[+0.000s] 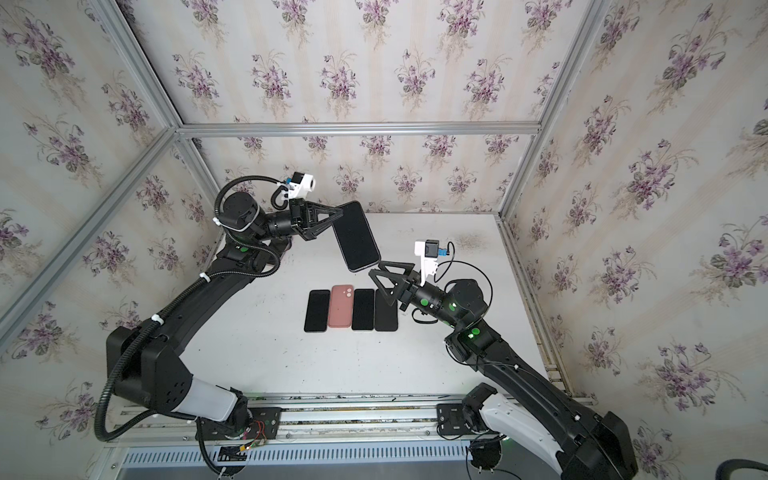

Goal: Take the phone out of the phone case

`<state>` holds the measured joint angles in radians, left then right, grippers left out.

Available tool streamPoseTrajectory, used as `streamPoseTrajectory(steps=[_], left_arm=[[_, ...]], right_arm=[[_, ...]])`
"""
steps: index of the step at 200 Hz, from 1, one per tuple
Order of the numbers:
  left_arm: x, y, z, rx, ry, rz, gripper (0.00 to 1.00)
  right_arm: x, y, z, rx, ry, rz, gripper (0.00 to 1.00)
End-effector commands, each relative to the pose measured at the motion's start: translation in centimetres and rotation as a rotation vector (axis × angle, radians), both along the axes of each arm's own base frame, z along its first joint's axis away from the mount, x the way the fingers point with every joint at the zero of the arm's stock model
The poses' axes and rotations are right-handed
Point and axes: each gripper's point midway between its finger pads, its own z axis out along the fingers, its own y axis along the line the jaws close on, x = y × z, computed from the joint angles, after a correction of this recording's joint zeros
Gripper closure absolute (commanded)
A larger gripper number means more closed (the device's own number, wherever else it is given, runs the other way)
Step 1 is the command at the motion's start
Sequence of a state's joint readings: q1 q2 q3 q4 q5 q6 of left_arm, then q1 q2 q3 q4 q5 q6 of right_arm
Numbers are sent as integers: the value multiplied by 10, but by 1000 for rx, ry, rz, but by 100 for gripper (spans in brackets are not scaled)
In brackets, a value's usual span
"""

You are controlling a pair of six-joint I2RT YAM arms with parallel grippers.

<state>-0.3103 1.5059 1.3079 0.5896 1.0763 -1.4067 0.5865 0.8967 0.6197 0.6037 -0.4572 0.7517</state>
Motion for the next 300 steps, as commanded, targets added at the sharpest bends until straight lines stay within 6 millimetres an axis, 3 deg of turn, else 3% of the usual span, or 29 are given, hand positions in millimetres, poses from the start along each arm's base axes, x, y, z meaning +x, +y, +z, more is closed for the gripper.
streamPoseTrajectory(steps=[1,117,244,269,300], left_arm=[[-11,1,16,-42,-50,-20,100],[-17,-2,25,-75,-64,-51,100],[-20,-11,8,-51,-58,-95,100],[-18,-12,5,-49,-53,-95,100],[-15,-13,3,-45,-54,-93,100]], right_arm=[[3,-4,15,52,-39,-26,32],[16,-1,3,45,-14,-59,34],[32,-14,-4,109,48,-134,37],[31,-10,-5,108,55,-109,44],[31,-5,-8,121,83,-73,62]])
